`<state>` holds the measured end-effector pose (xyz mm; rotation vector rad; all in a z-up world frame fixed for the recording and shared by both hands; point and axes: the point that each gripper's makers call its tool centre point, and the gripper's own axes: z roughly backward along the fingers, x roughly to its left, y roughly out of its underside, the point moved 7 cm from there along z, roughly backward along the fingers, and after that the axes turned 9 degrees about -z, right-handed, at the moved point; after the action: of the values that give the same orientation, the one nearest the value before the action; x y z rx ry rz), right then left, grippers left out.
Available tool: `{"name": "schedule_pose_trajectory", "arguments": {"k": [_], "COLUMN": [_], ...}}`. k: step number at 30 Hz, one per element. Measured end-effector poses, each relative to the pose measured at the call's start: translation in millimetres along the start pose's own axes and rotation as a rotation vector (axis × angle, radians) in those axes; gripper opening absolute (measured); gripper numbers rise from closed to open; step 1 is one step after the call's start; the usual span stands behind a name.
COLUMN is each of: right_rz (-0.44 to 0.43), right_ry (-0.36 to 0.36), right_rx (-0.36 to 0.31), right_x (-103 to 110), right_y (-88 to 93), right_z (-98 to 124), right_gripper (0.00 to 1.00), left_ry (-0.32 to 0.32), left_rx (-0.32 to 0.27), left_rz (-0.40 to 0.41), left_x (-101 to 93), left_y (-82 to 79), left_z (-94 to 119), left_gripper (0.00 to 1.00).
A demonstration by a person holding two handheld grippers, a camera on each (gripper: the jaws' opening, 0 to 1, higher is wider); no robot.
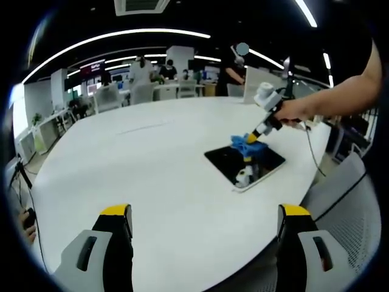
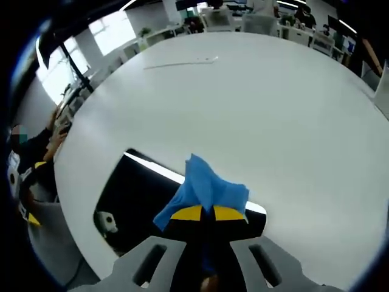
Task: Wipe the mirror surface with the cleaning cloth until all visible marks leave the cleaned area.
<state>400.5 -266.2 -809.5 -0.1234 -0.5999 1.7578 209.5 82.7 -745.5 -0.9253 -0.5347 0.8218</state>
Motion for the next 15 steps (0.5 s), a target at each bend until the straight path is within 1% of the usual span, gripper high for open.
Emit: {"name": "schedule_pose_trajectory", "arguments": {"k": [10, 15], "right_rz": [-0.017, -0.054], "right_ry": [0.019, 0.024], "right_rx": [-0.011, -0.018], "right_x": [-1.9, -1.6], "right_y": [2.3, 6.1], "right_z": [2.1, 3.7], "right_gripper": [0.0, 0.0], "left_ry": [0.002, 0.003], "left_rx": [-0.001, -0.001], "left_rz": [0.001, 0.002], "left_x": [0.0, 0.0], "left_y": [0.0, 0.0], "left_z": [0.0, -0.3], "left_gripper": [0.99, 0.99]}}
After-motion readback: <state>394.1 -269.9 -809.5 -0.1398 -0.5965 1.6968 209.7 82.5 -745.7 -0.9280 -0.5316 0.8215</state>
